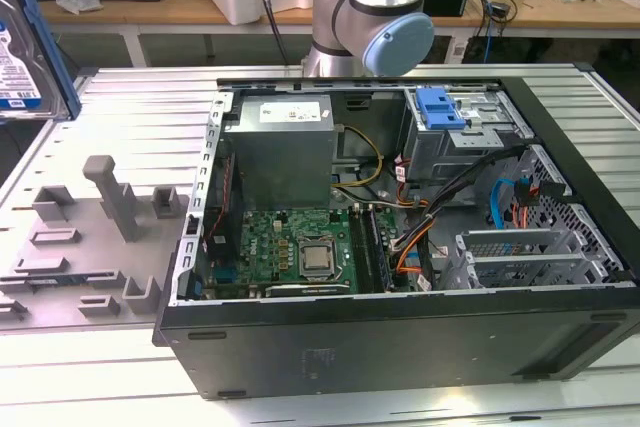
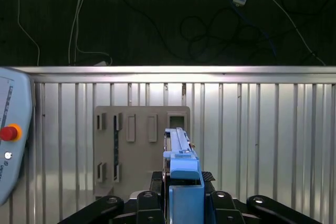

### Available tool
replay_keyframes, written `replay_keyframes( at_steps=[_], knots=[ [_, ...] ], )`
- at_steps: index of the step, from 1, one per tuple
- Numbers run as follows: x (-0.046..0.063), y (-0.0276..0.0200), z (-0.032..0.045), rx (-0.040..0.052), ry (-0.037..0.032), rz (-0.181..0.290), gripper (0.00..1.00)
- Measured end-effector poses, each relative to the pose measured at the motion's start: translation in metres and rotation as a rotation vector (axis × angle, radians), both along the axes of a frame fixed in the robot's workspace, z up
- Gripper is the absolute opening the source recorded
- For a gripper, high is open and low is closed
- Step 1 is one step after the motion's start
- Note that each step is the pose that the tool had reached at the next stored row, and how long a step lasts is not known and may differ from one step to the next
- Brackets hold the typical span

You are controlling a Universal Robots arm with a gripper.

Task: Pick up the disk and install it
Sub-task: 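Pick up the disk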

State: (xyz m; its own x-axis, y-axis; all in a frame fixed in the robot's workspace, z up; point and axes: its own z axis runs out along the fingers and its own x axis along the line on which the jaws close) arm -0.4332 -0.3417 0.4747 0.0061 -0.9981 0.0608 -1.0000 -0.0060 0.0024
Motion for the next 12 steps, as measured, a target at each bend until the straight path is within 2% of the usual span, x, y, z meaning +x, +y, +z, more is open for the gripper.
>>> replay_keyframes(
  at_steps=[9, 12],
  knots=[
    [0.0006, 0.0000, 0.0005, 0.0000, 0.0010, 0.000, 0.37],
    [0.0069, -0.0001, 0.0005, 0.0000, 0.0023, 0.000, 0.37]
  ],
)
